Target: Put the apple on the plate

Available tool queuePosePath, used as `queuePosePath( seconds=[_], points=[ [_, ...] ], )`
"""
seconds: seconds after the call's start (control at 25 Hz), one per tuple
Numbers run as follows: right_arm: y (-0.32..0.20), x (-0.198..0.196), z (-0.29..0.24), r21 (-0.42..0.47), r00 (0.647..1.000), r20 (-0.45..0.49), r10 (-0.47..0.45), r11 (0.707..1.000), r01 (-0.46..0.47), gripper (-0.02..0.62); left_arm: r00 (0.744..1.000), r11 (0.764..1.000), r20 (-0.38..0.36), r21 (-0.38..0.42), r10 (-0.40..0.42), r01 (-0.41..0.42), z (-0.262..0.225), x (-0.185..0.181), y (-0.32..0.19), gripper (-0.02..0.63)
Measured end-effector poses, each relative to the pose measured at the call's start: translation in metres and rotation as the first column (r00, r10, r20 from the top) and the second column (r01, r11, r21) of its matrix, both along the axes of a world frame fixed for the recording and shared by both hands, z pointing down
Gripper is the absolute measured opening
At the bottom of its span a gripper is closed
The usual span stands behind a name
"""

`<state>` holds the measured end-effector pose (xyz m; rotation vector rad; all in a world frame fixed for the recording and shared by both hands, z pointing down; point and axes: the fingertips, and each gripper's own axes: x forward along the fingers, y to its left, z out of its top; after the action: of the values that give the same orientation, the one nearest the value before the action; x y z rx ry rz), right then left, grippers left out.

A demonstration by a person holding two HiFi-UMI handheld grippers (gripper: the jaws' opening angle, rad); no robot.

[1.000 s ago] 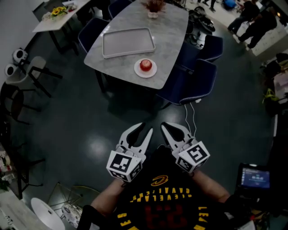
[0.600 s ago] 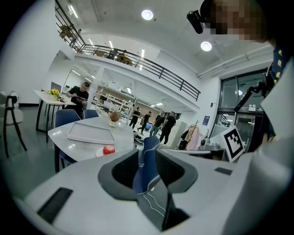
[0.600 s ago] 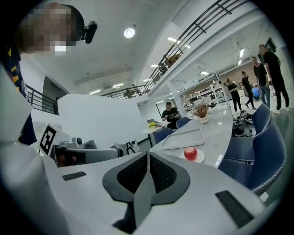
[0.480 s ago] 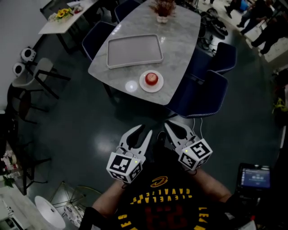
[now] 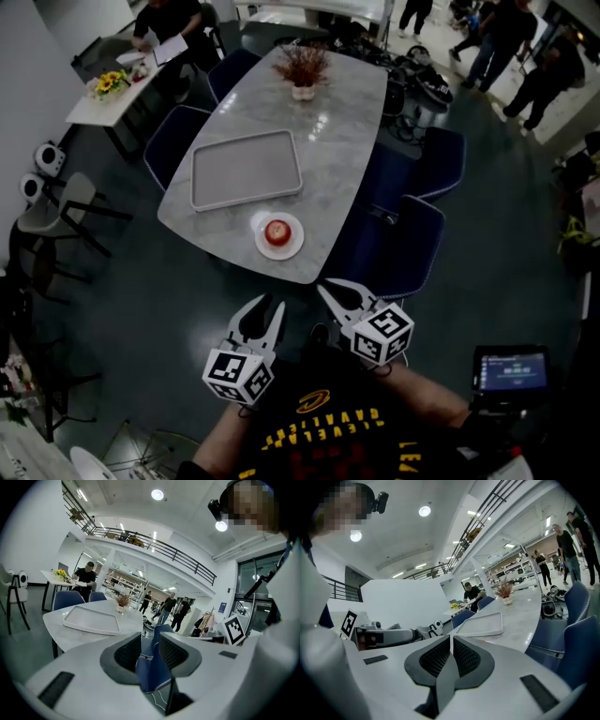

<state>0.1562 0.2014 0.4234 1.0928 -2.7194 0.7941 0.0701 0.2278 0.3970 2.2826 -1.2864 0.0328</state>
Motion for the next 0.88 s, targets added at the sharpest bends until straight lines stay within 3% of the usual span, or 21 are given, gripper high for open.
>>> queuePosePath(
  seconds=[0.2, 0.24, 0.52, 0.68, 0.88],
  points=[
    [-0.042, 0.028, 0.026, -0.062, 1.000, 0.007, 0.023, 0.998, -0.023, 0.026, 0.999, 0.995, -0.022, -0.098, -0.033, 0.031, 0.028, 0.001, -0.033, 0.118],
    [-0.049, 0.032, 0.034, -0.078, 1.000, 0.006, 0.030, 0.997, -0.030, 0.054, 0.999, 0.992, -0.024, -0.120, -0.047, 0.044, 0.036, -0.003, -0.039, 0.118],
    [-0.084, 0.047, 0.084, -0.181, 0.995, -0.063, 0.072, 0.980, -0.082, 0.055, 0.995, 0.968, 0.018, -0.227, -0.101, 0.102, 0.090, -0.050, -0.080, 0.118],
    [-0.110, 0.044, 0.124, -0.239, 0.989, -0.121, 0.091, 0.964, -0.118, 0.055, 0.996, 0.948, 0.041, -0.308, -0.076, 0.084, 0.139, -0.069, -0.114, 0.118],
    [-0.134, 0.035, 0.177, -0.341, 0.979, -0.169, 0.113, 0.925, -0.166, 0.055, 0.999, 0.898, 0.042, -0.440, 0.004, 0.015, 0.202, -0.081, -0.146, 0.118]
  ],
)
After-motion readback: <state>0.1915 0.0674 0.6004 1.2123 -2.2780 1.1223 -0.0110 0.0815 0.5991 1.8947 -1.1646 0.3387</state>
